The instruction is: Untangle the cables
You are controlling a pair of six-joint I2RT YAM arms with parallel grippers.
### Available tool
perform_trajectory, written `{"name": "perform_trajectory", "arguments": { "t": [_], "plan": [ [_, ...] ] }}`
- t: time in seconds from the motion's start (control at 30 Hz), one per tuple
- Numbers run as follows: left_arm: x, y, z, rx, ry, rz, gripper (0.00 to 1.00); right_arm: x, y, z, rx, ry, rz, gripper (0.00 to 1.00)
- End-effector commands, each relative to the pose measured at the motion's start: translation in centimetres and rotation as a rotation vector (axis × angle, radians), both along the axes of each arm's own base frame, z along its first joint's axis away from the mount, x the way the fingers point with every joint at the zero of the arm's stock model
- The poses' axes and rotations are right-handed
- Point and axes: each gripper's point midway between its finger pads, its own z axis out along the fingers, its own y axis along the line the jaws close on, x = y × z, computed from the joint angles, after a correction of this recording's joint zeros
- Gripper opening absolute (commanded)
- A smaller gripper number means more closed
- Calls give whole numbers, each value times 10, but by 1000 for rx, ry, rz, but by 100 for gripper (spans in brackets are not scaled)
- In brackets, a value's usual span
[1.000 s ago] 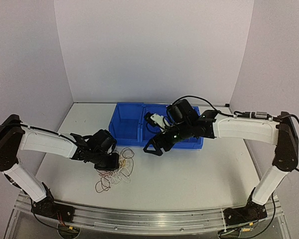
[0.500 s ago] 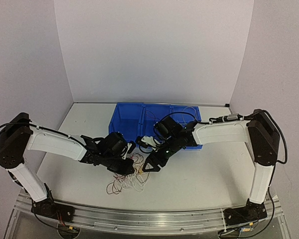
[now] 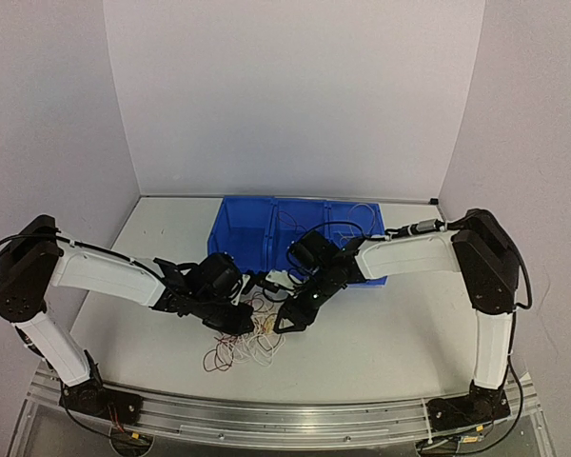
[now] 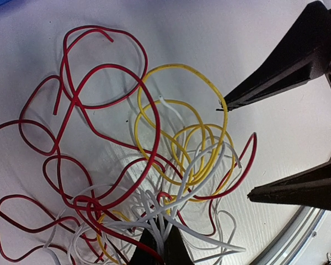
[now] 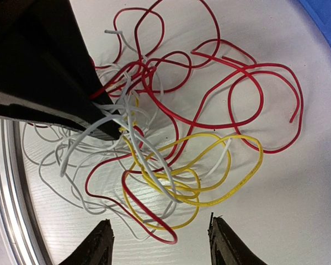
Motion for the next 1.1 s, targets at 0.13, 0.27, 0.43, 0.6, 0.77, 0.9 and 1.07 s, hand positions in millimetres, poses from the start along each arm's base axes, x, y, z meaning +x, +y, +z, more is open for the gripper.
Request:
{"name": "perform_trajectory", "arguments": {
  "t": [0.13, 0.27, 0.43, 0.6, 0.77, 0.9, 1.07],
  "plan": [
    [-1, -6, 15, -40, -37, -23, 0, -2, 6, 6, 20, 16, 26, 44],
    [0, -5, 15, -39, -36, -13, 0, -1, 11, 5, 29, 35, 24, 39],
    [1, -5, 15, -46, -37, -3, 0, 3, 16, 5, 32, 32, 18, 32],
    [2, -5, 15, -46, -38, 2, 0, 10, 17, 7, 25, 11, -6, 11],
    [5, 1, 14, -26, -47, 40, 0, 11, 10, 10, 11, -6, -30, 0],
    [15, 24, 9, 65, -61, 164, 0, 31, -14, 10, -82, -99, -183, 0],
    [21, 66, 2, 193, -63, 366, 0, 78, -75, 35, -214, -320, -575, 0]
  ]
}}
